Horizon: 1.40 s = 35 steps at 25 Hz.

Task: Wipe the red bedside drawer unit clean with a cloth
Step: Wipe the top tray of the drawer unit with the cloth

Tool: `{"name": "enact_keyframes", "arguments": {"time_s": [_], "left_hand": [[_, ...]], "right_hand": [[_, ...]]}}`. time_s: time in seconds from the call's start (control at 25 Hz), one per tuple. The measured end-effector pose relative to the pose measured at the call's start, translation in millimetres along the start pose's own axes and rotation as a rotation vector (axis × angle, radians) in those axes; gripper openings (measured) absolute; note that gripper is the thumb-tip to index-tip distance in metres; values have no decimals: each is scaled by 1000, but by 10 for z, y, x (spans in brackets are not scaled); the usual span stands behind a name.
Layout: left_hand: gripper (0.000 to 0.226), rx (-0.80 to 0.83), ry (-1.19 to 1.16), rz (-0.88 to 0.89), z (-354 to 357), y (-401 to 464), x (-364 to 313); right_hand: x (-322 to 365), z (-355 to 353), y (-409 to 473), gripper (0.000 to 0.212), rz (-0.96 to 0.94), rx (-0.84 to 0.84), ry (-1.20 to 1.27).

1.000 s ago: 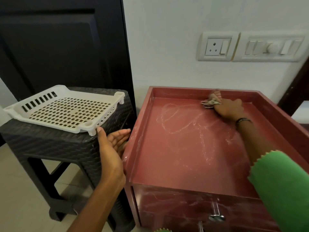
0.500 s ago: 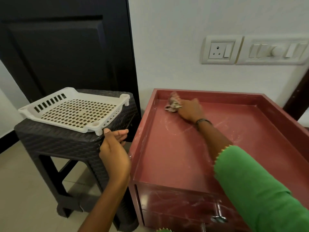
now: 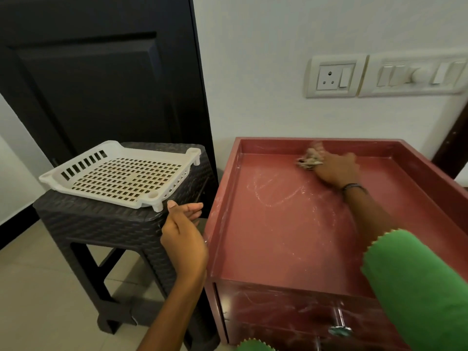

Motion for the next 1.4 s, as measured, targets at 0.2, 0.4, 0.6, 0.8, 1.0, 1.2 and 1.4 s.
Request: {"name": "enact_keyframes", "arguments": {"time_s": [0.2, 0.4, 0.6, 0.8, 1.0, 1.2, 1.4], "left_hand": [[53, -12, 23, 30, -14, 13, -5], [51, -22, 55, 50, -28, 8, -12], [51, 11, 84, 26, -5, 19, 5], [49, 23, 108, 12, 2, 14, 3], [46, 44, 114, 9, 12, 17, 4], [46, 73, 97, -12, 31, 11, -5], [45, 100, 93, -35, 46, 1, 14]], "right_hand": [[1482, 884, -429, 41, -463, 254, -65], [1479, 625, -771, 28, -752, 509, 69], [1232, 552, -1435, 14, -863, 726, 99], [1453, 669, -857, 10, -662, 497, -20], [1343, 466, -1574, 39, -782, 589, 129], [1199, 338, -2400, 63, -980, 716, 186], [1360, 326, -2103, 58, -775, 551, 212]]}}
Point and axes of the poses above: each hand's wrist, its own y-axis towards the middle knuckle, its own z-axis out of the palm, x = y × z, the point moved 8 cm from there along y, towards the middle knuckle, and after that the axes turned 11 degrees about y, right-handed, at the moved point
